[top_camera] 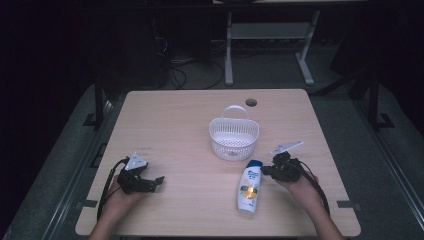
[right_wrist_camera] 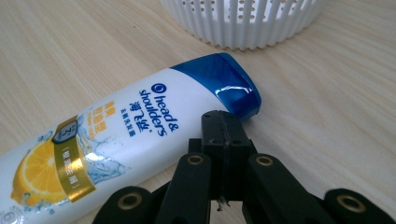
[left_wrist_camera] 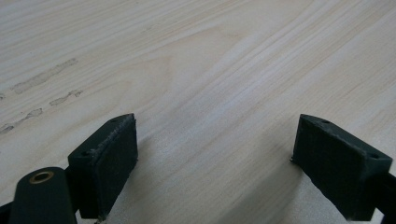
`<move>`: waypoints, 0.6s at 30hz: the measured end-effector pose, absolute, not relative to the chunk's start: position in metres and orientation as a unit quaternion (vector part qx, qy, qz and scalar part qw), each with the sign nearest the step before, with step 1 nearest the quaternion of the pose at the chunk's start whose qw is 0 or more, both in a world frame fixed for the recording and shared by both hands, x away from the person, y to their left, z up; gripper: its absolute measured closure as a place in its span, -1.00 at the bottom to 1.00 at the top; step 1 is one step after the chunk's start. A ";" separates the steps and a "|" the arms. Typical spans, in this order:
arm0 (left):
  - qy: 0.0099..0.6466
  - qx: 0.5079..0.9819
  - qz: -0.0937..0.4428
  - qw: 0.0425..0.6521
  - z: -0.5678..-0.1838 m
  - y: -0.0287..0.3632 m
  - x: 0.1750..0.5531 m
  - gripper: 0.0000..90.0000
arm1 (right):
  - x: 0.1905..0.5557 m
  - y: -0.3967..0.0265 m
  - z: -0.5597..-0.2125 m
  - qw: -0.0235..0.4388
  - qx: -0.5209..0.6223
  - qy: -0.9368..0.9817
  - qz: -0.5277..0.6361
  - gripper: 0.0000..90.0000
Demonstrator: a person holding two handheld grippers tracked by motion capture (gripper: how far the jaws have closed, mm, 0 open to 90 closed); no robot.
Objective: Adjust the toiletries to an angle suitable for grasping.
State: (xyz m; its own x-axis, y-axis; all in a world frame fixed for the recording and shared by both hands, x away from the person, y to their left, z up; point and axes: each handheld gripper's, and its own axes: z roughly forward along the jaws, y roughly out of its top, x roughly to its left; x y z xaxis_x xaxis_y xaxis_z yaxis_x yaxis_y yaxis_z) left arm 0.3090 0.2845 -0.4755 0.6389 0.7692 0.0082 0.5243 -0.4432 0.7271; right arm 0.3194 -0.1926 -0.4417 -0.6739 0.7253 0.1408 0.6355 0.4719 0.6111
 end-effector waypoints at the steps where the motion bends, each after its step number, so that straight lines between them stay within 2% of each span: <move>1: 0.389 0.832 0.172 0.357 -0.476 0.284 0.309 -0.70 | 0.320 -0.191 -0.442 0.069 0.396 0.855 0.326 1.00; 18: 0.389 0.832 0.172 0.357 -0.476 0.284 0.309 -0.70 | 0.326 -0.168 -0.446 0.058 0.379 0.862 0.331 1.00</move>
State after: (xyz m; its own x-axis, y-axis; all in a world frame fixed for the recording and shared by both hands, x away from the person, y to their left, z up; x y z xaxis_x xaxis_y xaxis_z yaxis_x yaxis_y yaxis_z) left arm 0.3090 0.2845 -0.4755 0.6389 0.7693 0.0079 0.5245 -0.4431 0.7271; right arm 0.3261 -0.1684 -0.4460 -0.7057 0.6921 0.1514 0.6160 0.4939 0.6137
